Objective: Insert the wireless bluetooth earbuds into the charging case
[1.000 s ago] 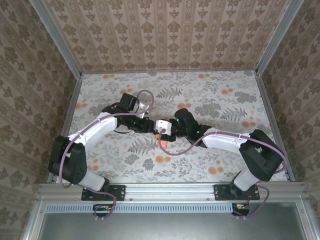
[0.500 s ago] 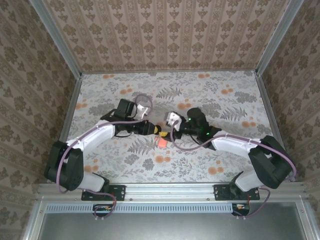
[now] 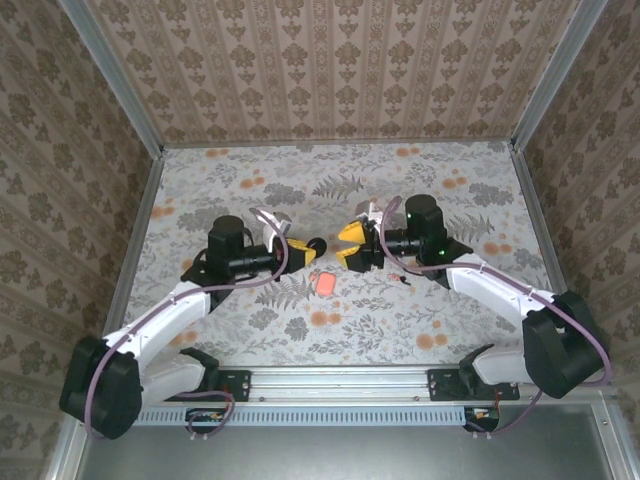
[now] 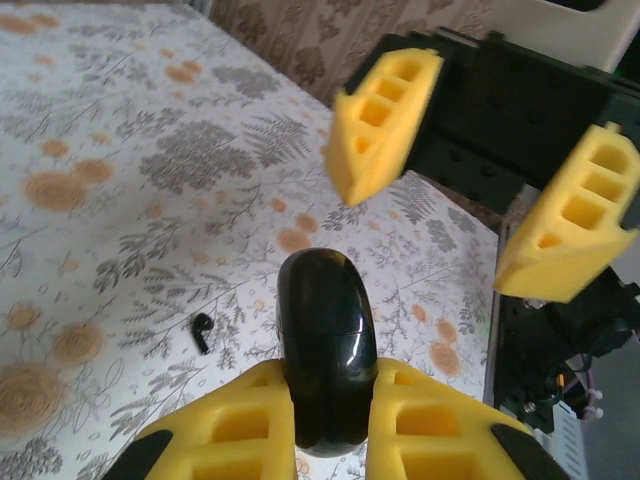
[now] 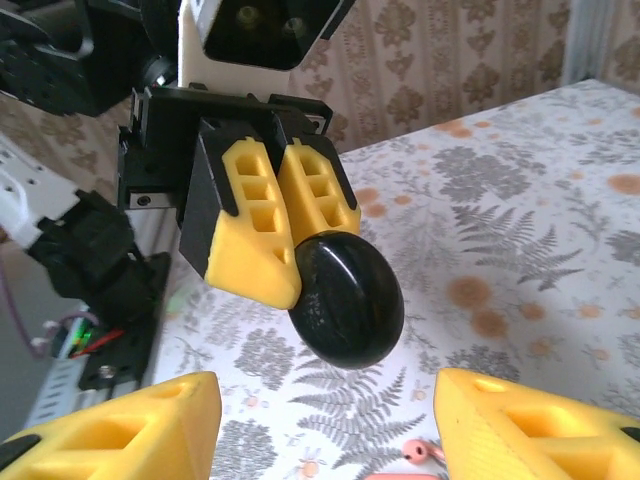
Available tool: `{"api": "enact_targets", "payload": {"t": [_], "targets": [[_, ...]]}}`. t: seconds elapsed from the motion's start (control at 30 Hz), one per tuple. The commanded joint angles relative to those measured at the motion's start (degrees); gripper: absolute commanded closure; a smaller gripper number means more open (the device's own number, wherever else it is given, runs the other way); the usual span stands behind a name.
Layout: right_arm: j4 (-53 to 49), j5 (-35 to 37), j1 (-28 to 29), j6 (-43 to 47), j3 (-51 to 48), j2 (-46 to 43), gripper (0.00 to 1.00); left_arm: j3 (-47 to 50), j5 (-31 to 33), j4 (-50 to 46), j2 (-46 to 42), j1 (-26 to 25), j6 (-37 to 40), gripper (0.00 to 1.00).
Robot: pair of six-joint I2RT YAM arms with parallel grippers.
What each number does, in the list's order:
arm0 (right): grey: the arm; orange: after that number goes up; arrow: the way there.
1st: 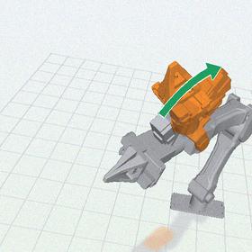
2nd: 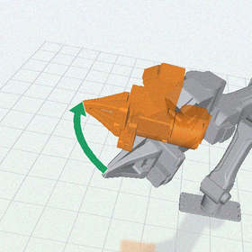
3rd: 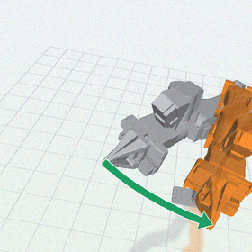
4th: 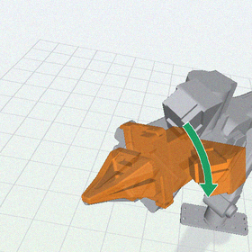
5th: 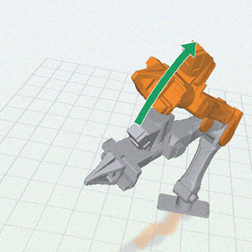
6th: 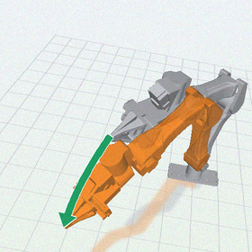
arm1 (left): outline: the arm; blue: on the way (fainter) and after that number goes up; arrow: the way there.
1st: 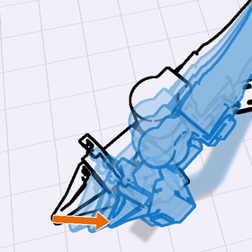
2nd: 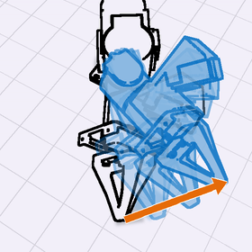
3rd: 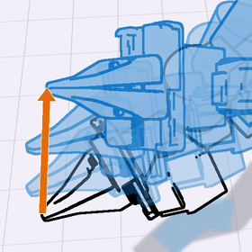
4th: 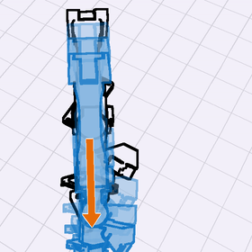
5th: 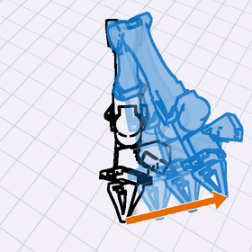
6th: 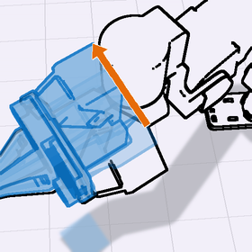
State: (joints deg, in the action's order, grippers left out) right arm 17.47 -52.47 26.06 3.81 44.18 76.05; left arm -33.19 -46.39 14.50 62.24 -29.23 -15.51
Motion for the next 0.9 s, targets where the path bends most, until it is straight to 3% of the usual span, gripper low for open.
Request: {"api": "enact_targets", "payload": {"t": [0.0, 0.6, 0.87], "targets": [[-2.6, -7.6, -0.3, -1.4, 3.2, 1.2, 0.41, 1.0, -3.0, 5.2, -2.4, -0.6, 2.3, 0.85], [-20.9, -14.9, 1.6, 11.5, 15.9, 8.2, 0.49, 0.3, -5.5, 6.3, -4.6, -2.4, 2.9, 0.85], [-26.4, -16.6, 1.9, 15.2, 19.2, 10.5, 0.69, 0.1, -5.4, 6.2, -5.1, -2.8, 3.1, 0.85]]}}
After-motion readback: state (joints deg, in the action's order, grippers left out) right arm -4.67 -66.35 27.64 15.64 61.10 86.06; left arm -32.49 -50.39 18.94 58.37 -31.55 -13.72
